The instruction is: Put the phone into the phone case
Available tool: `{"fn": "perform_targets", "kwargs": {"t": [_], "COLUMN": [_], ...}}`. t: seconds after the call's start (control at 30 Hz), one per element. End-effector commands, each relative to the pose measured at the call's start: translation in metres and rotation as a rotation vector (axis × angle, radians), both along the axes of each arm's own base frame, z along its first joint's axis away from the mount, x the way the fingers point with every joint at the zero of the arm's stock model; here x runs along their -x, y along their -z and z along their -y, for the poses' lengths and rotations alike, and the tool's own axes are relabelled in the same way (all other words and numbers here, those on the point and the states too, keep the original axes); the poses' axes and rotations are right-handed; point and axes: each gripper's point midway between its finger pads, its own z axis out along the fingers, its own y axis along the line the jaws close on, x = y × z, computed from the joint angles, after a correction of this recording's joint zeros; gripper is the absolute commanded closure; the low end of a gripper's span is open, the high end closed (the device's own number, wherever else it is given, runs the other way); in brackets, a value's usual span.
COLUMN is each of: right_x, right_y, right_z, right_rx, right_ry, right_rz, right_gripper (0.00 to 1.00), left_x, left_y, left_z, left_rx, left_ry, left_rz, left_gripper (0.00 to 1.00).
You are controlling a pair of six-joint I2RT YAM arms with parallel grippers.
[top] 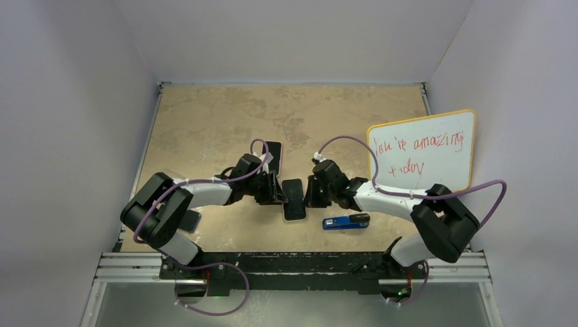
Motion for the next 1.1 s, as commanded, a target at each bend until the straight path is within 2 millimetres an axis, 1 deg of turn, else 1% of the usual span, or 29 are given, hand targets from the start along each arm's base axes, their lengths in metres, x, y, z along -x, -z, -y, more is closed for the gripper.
{"fn": "perform_targets", "kwargs": {"t": [0.0,0.13,0.23,0.37,0.53,0.67,0.87,1.0,1.07], "right_x": [-0.002,-0.009,-0.011,-0.015,-0.015,-0.015,-0.015,-0.011,-0.011], "right_y": [-0.024,-0.029,-0.028,-0.026,-0.020,-0.015,-0.010,-0.008,-0.011], "right_z": [-0.015,-0.008,-0.005,-0.001,-0.006,-0.011,-0.018,-0.029,-0.033], "right_rx": [-0.089,-0.089,-0.108,-0.141,-0.191,-0.245,-0.300,-0.350,-0.384], "right_ry": [0.007,0.056,0.088,0.125,0.132,0.133,0.131,0.103,0.094], "right_rz": [0.049,0.075,0.073,0.061,0.033,-0.003,-0.023,-0.057,-0.060], "right_gripper": [0.80,0.60,0.52,0.48,0.40,0.37,0.33,0.32,0.32], "left_x": [-0.001,-0.003,-0.006,-0.006,-0.006,-0.007,0.000,0.002,0.002], "left_y": [-0.013,-0.018,-0.022,-0.021,-0.018,-0.008,-0.001,0.002,0.005], "left_z": [0.005,0.000,0.000,0.000,-0.003,-0.009,-0.006,-0.007,-0.009], "left_rx": [0.036,0.024,0.024,0.026,0.010,-0.039,-0.006,-0.015,-0.029], "left_ry": [0.016,-0.006,-0.012,-0.018,-0.026,-0.034,-0.025,-0.022,-0.024], "left_rz": [0.044,0.052,0.059,0.056,0.053,0.052,0.017,0.003,-0.002], "left_gripper": [0.70,0.71,0.71,0.71,0.71,0.71,0.70,0.76,0.79]}}
